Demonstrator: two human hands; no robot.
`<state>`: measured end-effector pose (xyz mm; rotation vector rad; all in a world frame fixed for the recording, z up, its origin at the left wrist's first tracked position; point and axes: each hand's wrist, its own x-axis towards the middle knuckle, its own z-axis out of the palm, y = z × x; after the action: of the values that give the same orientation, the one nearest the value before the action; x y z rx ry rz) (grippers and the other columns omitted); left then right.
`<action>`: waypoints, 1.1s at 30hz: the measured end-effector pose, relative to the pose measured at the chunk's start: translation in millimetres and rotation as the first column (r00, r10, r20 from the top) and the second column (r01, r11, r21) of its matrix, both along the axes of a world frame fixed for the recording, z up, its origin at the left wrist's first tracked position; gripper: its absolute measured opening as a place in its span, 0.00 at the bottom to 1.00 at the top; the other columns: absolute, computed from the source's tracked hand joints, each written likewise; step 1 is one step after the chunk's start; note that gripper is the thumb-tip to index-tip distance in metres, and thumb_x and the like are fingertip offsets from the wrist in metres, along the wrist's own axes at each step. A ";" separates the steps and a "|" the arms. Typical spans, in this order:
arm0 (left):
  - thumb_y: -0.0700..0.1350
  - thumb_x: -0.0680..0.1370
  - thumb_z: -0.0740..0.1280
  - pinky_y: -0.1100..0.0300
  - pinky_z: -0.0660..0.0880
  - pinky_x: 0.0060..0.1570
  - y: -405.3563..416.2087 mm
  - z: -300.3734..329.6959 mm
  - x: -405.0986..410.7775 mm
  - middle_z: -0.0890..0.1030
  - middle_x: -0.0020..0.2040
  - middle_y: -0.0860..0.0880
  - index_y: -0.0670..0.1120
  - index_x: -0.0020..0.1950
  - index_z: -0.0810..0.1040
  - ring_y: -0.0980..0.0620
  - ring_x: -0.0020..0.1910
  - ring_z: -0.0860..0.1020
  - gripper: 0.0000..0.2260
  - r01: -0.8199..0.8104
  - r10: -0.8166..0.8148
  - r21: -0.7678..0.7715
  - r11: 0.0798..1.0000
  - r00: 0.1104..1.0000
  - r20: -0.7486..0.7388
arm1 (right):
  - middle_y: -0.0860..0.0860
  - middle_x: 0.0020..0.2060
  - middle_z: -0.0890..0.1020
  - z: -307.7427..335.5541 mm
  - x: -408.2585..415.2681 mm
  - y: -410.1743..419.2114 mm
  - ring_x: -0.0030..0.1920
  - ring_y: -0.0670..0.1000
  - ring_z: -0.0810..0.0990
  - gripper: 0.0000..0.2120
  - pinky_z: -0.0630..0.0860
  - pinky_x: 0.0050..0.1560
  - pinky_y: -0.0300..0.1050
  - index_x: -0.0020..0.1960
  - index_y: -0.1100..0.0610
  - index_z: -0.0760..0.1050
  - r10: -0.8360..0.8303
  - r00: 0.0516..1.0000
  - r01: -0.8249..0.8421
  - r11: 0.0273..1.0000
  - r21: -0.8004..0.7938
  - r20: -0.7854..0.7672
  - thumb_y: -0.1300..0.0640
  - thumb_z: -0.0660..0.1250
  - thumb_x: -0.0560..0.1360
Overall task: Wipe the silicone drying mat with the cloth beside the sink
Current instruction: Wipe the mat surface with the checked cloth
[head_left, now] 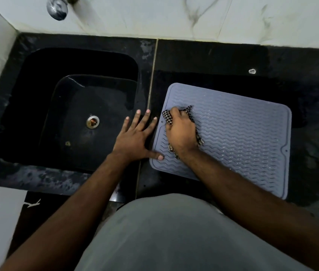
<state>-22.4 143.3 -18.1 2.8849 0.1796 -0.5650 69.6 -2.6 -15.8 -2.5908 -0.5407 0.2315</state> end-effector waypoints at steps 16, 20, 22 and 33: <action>0.65 0.68 0.73 0.42 0.43 0.79 1.1 -5.4 -4.9 0.41 0.83 0.52 0.46 0.82 0.36 0.50 0.81 0.38 0.59 0.081 -0.054 -0.179 0.981 0.987 0.151 | 0.60 0.63 0.69 -12.7 -60.7 7.6 0.59 0.58 0.71 0.36 0.70 0.63 0.49 0.76 0.61 0.64 0.235 0.965 -0.183 0.920 -0.346 0.113 0.49 0.72 0.73; 0.62 0.69 0.75 0.44 0.42 0.79 9.4 -3.0 -1.3 0.41 0.83 0.54 0.47 0.82 0.37 0.51 0.81 0.39 0.58 0.120 -0.082 -0.255 0.959 0.984 0.157 | 0.57 0.61 0.72 0.9 -43.4 18.0 0.57 0.55 0.73 0.23 0.72 0.62 0.50 0.66 0.60 0.76 0.275 0.960 -0.250 0.925 -0.286 0.053 0.54 0.73 0.73; 0.61 0.68 0.77 0.44 0.41 0.78 11.7 -1.5 2.9 0.43 0.83 0.54 0.47 0.82 0.37 0.51 0.81 0.39 0.59 0.134 -0.096 -0.287 0.948 0.985 0.140 | 0.57 0.57 0.71 2.9 -36.4 11.3 0.47 0.52 0.74 0.11 0.75 0.58 0.49 0.59 0.60 0.80 0.248 0.969 -0.238 0.947 -0.214 0.022 0.59 0.67 0.78; 0.52 0.62 0.83 0.50 0.46 0.80 -2.4 5.3 33.4 0.45 0.83 0.45 0.43 0.82 0.40 0.48 0.82 0.46 0.64 0.219 -0.219 -0.243 0.945 0.975 0.025 | 0.51 0.64 0.69 19.4 -38.6 -6.6 0.60 0.57 0.69 0.13 0.73 0.60 0.53 0.61 0.46 0.82 0.279 0.960 -0.274 0.900 -0.339 -0.037 0.53 0.69 0.77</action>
<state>11.0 140.9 -12.8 2.6787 -0.2011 -0.5821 31.0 -9.2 3.5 -2.8407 -0.9513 0.4394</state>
